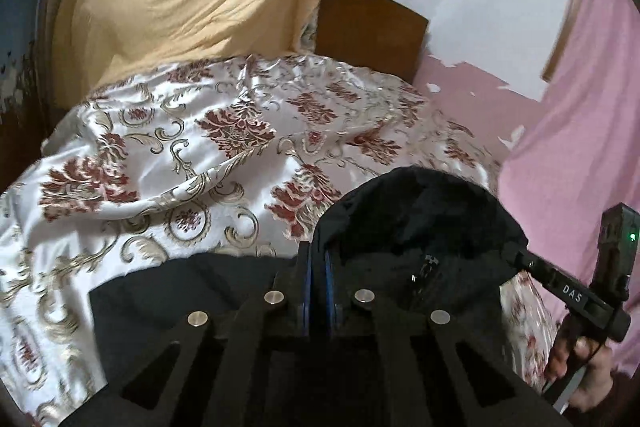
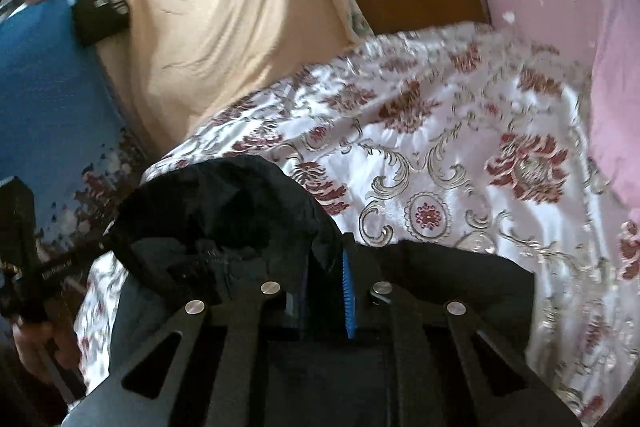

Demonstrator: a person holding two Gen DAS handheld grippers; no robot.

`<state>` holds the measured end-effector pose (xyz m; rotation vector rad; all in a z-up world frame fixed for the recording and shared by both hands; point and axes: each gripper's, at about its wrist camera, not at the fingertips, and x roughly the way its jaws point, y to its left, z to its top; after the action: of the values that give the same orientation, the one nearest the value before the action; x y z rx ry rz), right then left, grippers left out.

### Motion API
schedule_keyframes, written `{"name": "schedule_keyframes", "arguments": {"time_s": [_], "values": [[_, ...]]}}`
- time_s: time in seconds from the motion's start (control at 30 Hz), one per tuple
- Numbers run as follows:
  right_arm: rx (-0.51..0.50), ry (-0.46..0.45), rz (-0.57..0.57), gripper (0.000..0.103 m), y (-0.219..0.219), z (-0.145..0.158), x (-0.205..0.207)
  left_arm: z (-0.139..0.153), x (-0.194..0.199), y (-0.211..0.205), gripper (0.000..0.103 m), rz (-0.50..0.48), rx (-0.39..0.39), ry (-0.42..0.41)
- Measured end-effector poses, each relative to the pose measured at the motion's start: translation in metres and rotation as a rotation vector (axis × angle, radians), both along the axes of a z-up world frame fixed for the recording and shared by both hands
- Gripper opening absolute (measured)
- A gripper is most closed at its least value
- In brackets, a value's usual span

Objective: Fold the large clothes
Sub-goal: 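Grasp the jacket hem with both grippers and lift it toward the collar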

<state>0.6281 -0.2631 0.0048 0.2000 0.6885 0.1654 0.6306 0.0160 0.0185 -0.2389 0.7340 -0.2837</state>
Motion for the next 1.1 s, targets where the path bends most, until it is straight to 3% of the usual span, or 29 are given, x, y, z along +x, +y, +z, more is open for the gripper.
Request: {"name": "schedule_keyframes", "arguments": {"time_s": [0.23,0.43,0.87,1.1], "values": [[-0.167,-0.098,0.079,0.011,0.01,0.022,-0.083,0.016,-0.086,-0.005,0.006,-0.06,0.066,-0.096],[-0.264,-0.135,0.105,0.01,0.012,0.011,-0.131,-0.002,-0.125,-0.003,0.005,-0.086,0.067,-0.1],[-0.408,-0.008,0.112,0.009,0.018,-0.08,-0.114,-0.101,-0.098,-0.001,0.005,-0.06,0.094,0.073],[-0.43,0.007,0.118,0.009,0.024,-0.1,-0.106,-0.12,-0.09,-0.003,0.005,-0.056,0.088,0.075]]}}
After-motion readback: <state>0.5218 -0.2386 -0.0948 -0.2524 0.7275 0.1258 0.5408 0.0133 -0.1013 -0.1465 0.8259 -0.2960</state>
